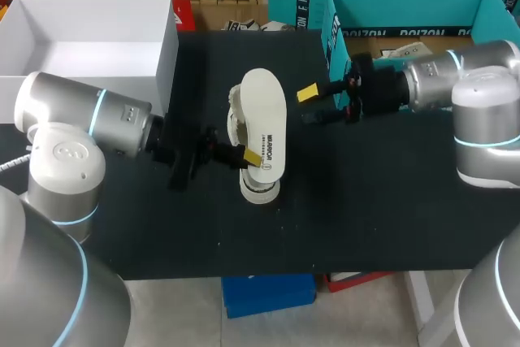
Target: Take the shoe out of the shoebox, open the shoe tongue, remove and reinsert the insole, then place the shoe into the shoebox
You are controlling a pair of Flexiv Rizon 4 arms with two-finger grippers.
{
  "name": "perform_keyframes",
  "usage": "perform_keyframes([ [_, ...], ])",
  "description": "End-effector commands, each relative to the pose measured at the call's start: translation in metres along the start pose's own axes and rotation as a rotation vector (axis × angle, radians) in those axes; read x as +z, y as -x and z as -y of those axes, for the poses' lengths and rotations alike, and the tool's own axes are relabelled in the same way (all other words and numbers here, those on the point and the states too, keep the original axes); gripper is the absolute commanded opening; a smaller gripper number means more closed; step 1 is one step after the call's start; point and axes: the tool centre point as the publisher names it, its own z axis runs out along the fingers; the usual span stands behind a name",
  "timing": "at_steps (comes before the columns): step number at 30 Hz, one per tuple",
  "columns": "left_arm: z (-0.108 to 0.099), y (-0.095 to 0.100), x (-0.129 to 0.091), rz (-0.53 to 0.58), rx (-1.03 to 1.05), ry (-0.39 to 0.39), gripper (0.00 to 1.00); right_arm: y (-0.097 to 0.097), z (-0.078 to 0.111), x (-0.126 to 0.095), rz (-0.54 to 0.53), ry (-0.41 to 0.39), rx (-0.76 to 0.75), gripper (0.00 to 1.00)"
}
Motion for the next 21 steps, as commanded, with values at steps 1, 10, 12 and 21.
perform_keyframes([
  [1, 0.001, 0.000, 0.001, -0.001, 0.003, 0.007, 0.00, -0.008, 0.008, 0.013, 0.023, 0.024, 0.003, 1.00],
  [10, 0.001, 0.000, 0.001, -0.001, 0.003, 0.007, 0.00, -0.007, 0.011, 0.040, 0.036, 0.026, 0.013, 1.00],
  [12, 0.001, 0.000, 0.001, -0.001, 0.003, 0.007, 0.00, -0.006, 0.009, 0.044, 0.036, 0.027, 0.013, 0.97],
  [21, 0.001, 0.000, 0.001, -0.001, 0.003, 0.007, 0.00, -0.001, 0.001, 0.056, 0.034, 0.032, 0.015, 0.91],
])
